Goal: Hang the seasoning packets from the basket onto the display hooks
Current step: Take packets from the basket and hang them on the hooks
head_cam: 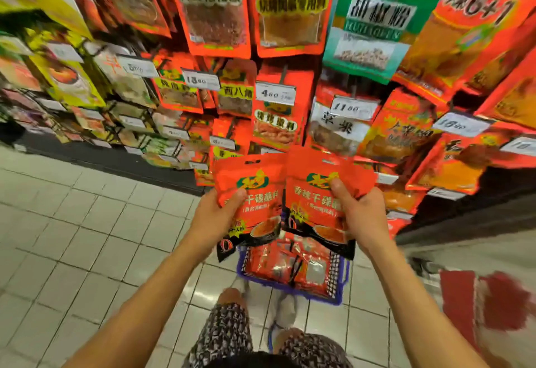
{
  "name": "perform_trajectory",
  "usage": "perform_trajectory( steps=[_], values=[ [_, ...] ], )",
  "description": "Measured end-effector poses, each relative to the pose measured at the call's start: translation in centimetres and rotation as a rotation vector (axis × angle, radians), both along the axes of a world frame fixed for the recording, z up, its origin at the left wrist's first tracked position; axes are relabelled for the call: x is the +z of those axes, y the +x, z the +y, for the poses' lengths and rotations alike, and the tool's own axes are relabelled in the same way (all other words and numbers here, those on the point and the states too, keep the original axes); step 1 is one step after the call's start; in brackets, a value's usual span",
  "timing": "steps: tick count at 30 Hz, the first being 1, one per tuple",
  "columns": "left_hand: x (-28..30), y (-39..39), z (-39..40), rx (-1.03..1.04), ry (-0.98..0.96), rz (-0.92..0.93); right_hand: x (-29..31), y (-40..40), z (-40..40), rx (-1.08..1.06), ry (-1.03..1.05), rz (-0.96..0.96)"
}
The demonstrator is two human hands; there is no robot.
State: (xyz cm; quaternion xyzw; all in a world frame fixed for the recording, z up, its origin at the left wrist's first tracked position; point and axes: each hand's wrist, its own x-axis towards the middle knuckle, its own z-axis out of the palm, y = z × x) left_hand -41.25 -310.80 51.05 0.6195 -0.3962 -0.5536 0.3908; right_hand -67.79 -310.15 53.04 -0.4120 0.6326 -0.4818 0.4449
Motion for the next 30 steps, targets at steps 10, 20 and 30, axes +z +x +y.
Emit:
perform_trajectory(
  steps=[10, 20, 30],
  values=[
    [18.3, 7.3, -7.9, 0.084, -0.438, 0.266, 18.2, 5.6, -8.2, -0.053, -0.406, 0.066],
    [27.0, 14.4, -17.7, 0.072, -0.609, 0.292, 29.7, 14.2, -18.4, -0.101, -0.700, 0.111],
    [32.5, 16.6, -25.3, -0.013, -0.784, 0.198, 36.4, 21.4, -27.5, -0.168, -0.800, 0.116]
  ],
)
